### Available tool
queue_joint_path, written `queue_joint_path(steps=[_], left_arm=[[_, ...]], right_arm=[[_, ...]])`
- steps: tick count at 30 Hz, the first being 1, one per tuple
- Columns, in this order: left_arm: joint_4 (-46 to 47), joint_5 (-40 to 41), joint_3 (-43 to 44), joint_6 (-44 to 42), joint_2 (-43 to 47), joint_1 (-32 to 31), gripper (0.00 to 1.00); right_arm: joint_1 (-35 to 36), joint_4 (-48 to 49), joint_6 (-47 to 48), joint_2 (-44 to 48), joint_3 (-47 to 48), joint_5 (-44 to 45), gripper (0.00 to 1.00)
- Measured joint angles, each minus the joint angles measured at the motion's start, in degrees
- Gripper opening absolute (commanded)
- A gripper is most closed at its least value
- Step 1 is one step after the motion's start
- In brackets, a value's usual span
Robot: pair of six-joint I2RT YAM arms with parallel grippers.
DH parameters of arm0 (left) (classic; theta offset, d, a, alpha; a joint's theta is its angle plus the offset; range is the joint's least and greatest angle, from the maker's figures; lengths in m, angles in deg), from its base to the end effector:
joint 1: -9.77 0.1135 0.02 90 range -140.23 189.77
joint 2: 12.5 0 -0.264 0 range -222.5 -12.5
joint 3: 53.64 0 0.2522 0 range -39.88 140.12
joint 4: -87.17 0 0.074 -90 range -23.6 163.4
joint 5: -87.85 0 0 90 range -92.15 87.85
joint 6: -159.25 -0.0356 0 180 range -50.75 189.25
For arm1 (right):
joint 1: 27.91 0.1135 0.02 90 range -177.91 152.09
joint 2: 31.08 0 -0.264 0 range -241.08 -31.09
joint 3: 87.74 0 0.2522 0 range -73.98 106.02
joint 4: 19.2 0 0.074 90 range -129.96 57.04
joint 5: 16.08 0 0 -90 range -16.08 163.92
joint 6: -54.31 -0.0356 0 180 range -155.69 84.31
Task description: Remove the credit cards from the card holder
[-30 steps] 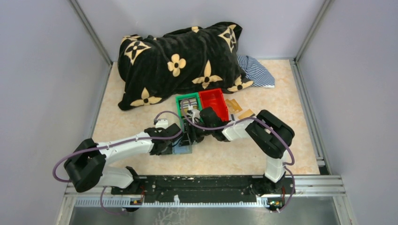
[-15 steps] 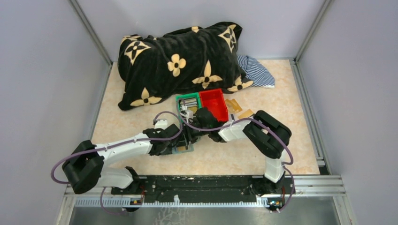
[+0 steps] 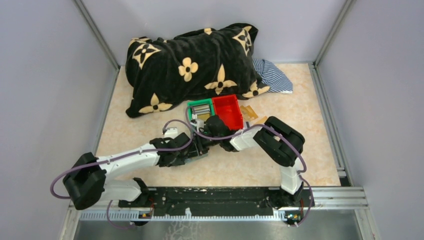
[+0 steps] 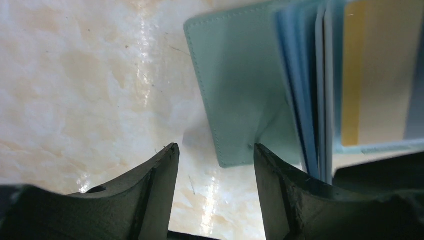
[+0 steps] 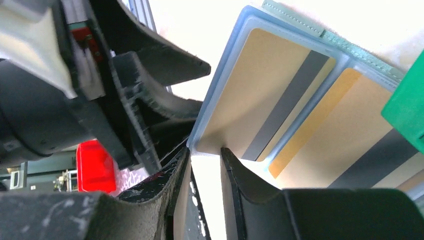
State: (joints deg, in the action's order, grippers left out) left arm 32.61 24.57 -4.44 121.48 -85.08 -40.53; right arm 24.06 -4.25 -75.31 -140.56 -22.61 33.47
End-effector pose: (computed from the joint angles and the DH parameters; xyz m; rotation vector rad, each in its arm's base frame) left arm 0.1366 -0.1395 0.1618 -0.1108 2.6422 0.1750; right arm 0.2137 0.3108 0.1365 -0.7631 2.3040 1.6034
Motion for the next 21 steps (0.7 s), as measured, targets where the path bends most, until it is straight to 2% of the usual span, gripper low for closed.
queue_joint_path(steps=[5,11,14,18,21], left_arm=[[-3.48,-0.44,2.71,2.54,5.03,-1.07,0.65],[-11.08,1.66,13.29,4.55,8.31,-1.11,0.65],[-12.94,2.29,15.63,5.18,8.94,-1.33,0.65],[-14.27,2.84,15.45,5.68,10.75,-1.36,0.65],[-12.28,3.21,11.87,5.95,11.37,-1.36,0.66]], right_arm=[[0.0,-0.07,0.22,-0.85,1.25,0.02,0.28],[0.04,-0.52,0.94,-3.02,2.99,0.24,0.28],[0.04,-1.07,1.09,-4.33,3.15,0.39,0.28],[0.04,-1.62,1.25,-5.38,3.15,0.66,0.28],[0.04,-2.1,1.97,-5.31,3.15,1.4,0.29]])
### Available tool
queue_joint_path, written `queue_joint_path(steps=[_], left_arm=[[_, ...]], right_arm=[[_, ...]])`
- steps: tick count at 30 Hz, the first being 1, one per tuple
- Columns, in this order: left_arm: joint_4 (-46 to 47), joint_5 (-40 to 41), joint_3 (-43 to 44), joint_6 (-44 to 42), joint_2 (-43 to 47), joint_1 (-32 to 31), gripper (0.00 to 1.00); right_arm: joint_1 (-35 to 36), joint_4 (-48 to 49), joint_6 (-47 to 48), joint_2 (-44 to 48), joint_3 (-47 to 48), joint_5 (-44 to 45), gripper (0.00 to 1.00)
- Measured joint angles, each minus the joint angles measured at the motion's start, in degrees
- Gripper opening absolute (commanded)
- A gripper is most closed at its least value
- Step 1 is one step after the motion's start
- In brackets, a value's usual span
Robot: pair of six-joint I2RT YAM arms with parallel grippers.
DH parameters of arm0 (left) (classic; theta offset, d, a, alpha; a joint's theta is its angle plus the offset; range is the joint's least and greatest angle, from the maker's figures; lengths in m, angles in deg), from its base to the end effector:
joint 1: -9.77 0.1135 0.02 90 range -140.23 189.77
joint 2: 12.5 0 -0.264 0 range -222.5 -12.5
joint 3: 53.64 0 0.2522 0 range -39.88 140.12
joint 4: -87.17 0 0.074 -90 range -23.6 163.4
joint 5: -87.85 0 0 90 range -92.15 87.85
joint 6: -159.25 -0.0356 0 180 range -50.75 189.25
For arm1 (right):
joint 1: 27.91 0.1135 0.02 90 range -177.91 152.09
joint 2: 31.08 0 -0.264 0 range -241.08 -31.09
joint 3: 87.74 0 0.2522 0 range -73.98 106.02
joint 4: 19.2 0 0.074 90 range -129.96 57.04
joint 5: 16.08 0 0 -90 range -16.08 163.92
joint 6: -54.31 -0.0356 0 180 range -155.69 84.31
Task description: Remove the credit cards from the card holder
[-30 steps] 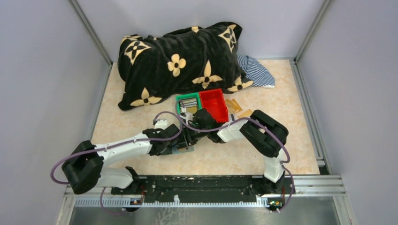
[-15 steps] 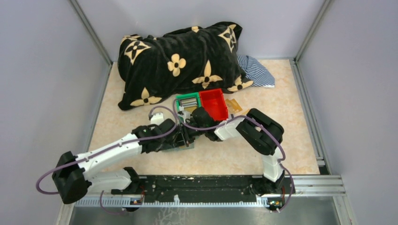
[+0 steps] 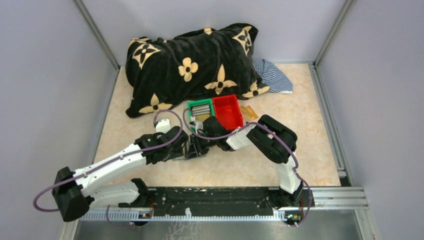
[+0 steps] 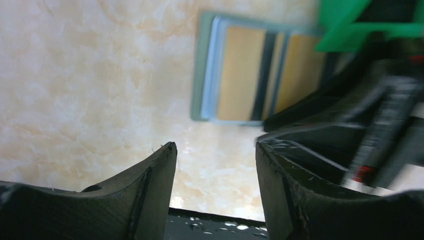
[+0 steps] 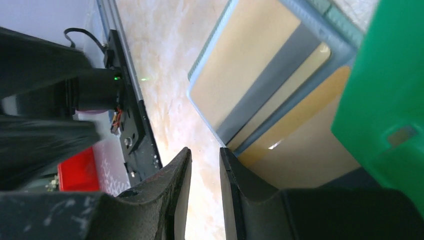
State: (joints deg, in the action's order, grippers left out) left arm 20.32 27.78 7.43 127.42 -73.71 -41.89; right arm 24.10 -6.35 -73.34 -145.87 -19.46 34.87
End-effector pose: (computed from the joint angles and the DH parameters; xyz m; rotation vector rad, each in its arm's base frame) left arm 0.1293 -0.1349 0.2477 -0.2767 2.4791 -0.0322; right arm 0.2217 0.3203 0.1139 -0.7662 2.3677 1.5379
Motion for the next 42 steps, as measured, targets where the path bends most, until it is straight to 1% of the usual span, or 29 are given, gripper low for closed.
queue_joint_path(steps=[4,9,14,18,22,25,28,31,36,42], left_arm=[[4.55,-0.72,-7.74,0.81,-2.91,0.0,0.66],[11.65,-1.51,-13.09,1.14,-7.37,0.0,0.65],[18.01,-2.1,-14.14,0.46,-8.28,0.0,0.64],[18.32,-1.92,-13.33,0.07,-8.02,0.0,0.64],[18.23,-0.48,-12.44,-0.42,-5.84,0.04,0.64],[18.05,1.22,-12.07,-1.05,-5.09,0.7,0.65],[18.12,2.91,-11.17,-1.73,-5.46,1.66,0.65],[19.45,4.63,-10.34,-3.02,-6.6,4.2,0.65],[26.03,5.55,-10.08,-6.84,-8.52,9.07,0.64],[34.93,6.86,-6.14,-12.7,-15.78,11.37,0.64]], right_arm=[[0.0,-3.52,2.1,1.46,-0.2,2.75,0.29],[0.0,-6.73,4.28,5.55,-2.03,7.17,0.28],[0.0,-10.67,6.12,10.78,-4.72,10.62,0.28],[-0.02,-14.97,7.67,16.46,-5.46,13.38,0.29],[-0.55,-16.5,9.14,20.2,-5.35,14.99,0.29],[-0.94,-16.92,9.84,19.08,-5.33,15.41,0.29],[-1.25,-17.55,10.45,16.0,-5.18,15.45,0.29],[-1.25,-19.06,10.78,13.38,-3.87,15.37,0.29],[-1.25,-20.44,11.74,12.9,-0.33,15.3,0.29],[-1.25,-20.44,12.59,12.9,1.66,14.97,0.29]])
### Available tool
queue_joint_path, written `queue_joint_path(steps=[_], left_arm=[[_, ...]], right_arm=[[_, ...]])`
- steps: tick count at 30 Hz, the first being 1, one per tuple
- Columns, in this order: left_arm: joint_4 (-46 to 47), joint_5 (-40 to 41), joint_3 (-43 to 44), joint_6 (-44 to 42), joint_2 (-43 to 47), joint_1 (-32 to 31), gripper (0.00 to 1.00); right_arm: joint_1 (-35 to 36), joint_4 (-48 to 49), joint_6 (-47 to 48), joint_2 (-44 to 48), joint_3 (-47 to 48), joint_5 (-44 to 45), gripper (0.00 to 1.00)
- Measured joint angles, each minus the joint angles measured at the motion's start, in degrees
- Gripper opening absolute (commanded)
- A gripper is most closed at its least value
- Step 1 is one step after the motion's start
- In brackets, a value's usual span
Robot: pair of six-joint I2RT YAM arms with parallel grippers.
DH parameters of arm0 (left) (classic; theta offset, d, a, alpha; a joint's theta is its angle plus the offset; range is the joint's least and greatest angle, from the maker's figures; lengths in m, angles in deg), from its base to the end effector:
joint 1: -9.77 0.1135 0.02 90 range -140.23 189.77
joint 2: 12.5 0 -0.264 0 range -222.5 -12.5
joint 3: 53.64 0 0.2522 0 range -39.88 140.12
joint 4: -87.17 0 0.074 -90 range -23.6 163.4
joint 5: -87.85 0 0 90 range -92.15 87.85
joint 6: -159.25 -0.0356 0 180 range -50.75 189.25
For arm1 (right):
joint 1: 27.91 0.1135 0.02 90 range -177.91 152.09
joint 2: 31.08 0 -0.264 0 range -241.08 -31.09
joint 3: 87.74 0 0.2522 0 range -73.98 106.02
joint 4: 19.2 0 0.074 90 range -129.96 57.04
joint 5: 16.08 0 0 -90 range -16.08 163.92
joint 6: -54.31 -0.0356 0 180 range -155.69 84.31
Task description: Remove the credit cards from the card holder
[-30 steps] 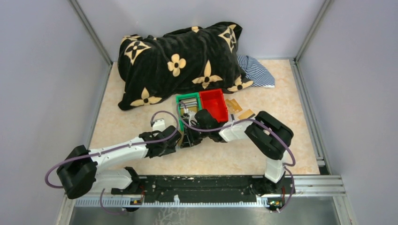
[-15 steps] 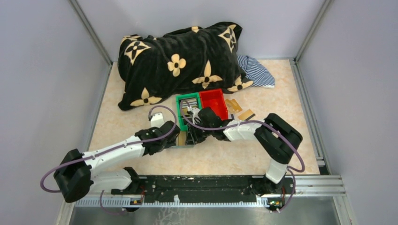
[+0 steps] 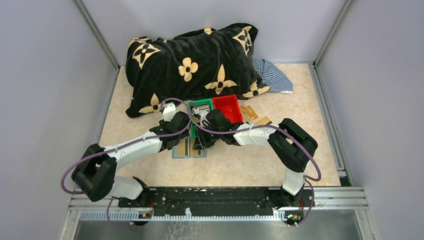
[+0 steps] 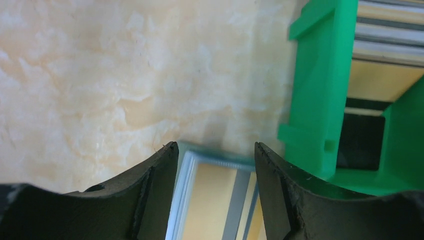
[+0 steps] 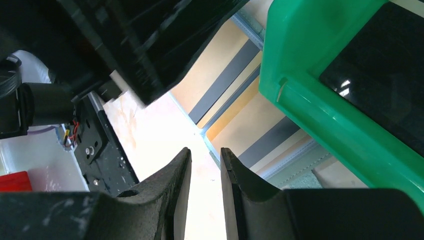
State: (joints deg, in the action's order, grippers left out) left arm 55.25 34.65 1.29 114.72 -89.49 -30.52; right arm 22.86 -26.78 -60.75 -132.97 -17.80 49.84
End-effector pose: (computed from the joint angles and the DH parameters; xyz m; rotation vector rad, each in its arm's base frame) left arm 0.2080 -0.1484 0.1931 -0.3467 2.2492 0.0510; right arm 0.2231 0.2962 0.1706 -0.7871 2.3394 1.1245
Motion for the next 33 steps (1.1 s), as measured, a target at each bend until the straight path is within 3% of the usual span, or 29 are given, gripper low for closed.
queue_joint_path(steps=[10,25,33], left_arm=[[10.32,-0.42,0.39,-7.78,-9.4,4.83,0.62],[16.04,-11.5,-9.2,-6.8,-2.62,3.93,0.61],[15.3,-13.03,-10.19,-4.28,-0.85,2.03,0.62]], right_arm=[[0.0,-1.11,0.2,0.11,-0.02,0.22,0.29],[0.0,-2.54,1.07,1.16,-0.7,1.53,0.29],[0.0,-1.51,0.96,1.16,-1.97,2.05,0.28]])
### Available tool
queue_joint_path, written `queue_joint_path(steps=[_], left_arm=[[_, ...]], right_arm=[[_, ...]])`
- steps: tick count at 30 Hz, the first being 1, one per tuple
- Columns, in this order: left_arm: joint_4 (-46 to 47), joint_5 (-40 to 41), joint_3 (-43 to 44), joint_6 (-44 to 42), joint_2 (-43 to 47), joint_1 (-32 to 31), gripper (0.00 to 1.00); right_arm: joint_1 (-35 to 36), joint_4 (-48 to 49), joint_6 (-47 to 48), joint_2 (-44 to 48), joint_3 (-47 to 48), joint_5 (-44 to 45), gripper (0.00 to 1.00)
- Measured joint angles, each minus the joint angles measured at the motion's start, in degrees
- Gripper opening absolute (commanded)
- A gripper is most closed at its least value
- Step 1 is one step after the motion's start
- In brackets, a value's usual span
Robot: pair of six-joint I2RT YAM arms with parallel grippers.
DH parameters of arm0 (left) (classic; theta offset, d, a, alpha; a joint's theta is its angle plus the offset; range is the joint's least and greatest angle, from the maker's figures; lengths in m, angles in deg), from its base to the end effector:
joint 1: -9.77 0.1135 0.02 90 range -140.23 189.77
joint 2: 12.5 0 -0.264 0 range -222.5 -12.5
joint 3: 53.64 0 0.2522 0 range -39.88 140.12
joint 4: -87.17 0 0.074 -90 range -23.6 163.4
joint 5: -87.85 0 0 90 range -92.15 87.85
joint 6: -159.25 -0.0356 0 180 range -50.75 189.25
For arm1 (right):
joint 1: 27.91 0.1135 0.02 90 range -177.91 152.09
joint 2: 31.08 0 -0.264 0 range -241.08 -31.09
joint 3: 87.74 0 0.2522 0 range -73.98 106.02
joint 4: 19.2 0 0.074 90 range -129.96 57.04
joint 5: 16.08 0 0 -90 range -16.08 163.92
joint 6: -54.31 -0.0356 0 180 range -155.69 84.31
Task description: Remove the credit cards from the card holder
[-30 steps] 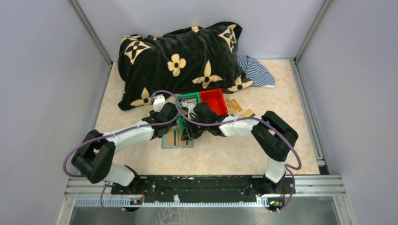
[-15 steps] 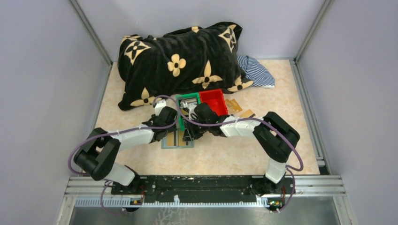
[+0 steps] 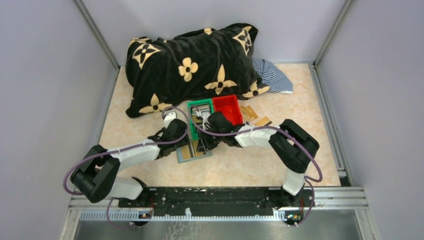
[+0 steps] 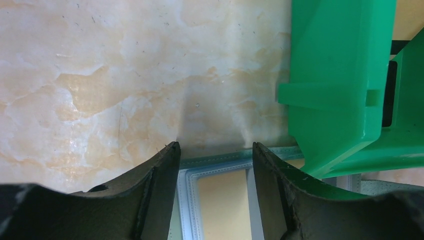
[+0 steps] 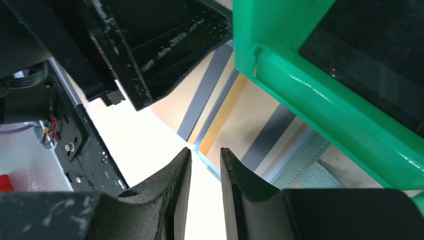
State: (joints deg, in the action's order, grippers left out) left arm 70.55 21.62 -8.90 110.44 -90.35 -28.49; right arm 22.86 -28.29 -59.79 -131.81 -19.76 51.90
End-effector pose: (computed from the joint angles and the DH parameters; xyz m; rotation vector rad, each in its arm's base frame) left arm 0.2009 -0.1402 0.1525 -0.2407 2.3378 -0.1698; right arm 0.2180 0.2881 0.1651 -0.7847 2.3720 1.0607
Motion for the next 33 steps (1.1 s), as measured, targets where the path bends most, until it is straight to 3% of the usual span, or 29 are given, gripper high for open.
queue_joint_path(steps=[8,23,33], left_arm=[[0.24,0.28,0.61,-0.39,-0.94,-0.33,0.62],[2.95,3.21,4.83,-1.99,-7.39,-11.32,0.6],[1.51,2.97,4.28,-0.63,-6.01,-11.91,0.6]], right_arm=[[-0.07,0.37,0.04,-0.92,-2.23,1.88,0.28],[-0.26,2.45,-0.61,3.93,-9.27,0.74,0.28],[-0.28,1.18,-0.59,6.23,-11.17,0.76,0.28]])
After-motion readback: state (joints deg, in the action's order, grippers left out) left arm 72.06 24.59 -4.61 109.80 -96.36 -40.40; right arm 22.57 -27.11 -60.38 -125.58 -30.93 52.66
